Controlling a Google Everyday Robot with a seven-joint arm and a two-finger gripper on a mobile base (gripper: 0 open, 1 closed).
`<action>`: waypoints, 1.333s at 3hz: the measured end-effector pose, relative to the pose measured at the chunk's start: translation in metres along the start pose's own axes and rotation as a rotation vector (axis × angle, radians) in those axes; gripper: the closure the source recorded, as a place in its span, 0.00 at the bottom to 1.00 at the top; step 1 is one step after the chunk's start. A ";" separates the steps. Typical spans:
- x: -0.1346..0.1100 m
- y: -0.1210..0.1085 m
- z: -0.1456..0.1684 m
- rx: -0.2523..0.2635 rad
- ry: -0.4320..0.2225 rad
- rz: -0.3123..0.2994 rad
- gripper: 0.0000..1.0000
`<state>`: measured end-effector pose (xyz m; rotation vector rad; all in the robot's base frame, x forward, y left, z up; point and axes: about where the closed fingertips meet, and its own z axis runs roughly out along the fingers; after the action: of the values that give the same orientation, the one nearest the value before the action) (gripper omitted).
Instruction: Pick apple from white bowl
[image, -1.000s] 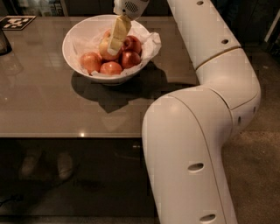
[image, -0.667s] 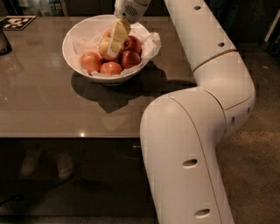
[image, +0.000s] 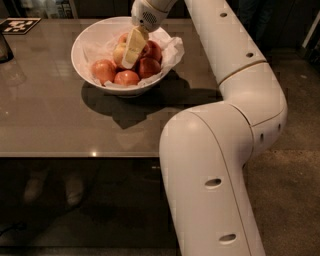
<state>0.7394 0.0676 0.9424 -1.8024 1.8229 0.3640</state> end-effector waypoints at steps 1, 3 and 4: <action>0.006 0.001 0.008 -0.018 -0.014 0.018 0.00; 0.010 0.000 0.018 -0.024 -0.028 0.038 0.19; 0.010 0.000 0.018 -0.024 -0.028 0.038 0.43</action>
Offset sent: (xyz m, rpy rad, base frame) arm -0.0166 -0.0159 -0.0272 0.0195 0.0908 -0.0117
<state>0.7429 0.0692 0.9227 -1.7720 1.8422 0.4252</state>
